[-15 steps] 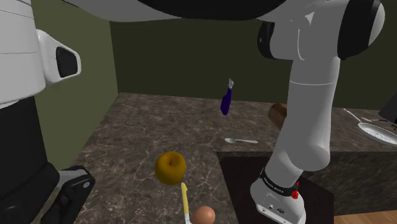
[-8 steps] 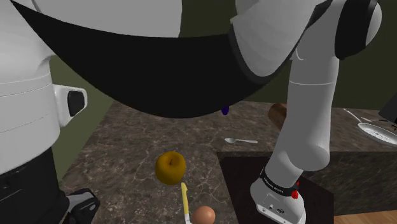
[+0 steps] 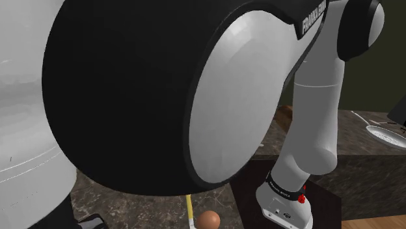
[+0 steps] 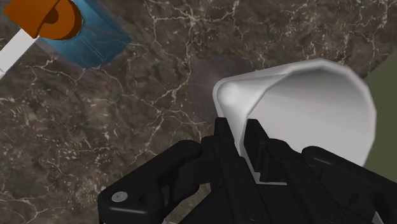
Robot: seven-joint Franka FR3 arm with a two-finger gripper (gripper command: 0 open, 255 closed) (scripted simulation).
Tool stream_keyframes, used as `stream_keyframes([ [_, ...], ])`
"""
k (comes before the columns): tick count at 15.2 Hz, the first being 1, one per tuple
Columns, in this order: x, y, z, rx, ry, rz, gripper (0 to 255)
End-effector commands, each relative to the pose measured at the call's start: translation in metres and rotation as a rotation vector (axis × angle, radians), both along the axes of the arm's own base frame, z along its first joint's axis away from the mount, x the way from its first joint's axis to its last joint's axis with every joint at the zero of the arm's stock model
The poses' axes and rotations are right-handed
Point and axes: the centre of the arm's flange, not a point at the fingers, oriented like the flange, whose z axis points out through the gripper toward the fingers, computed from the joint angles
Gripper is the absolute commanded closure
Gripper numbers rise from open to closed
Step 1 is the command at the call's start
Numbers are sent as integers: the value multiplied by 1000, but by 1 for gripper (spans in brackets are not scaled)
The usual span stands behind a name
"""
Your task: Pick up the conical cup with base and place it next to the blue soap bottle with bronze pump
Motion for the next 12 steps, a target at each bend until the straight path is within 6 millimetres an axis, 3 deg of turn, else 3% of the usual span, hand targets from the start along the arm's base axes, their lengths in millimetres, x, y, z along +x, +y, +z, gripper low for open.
stream_keyframes([
  [1, 0, 0, -10, 1, 0, 0, 255],
  [8, 0, 0, -50, 1, 0, 0, 255],
  [12, 0, 0, -50, 1, 0, 0, 255],
])
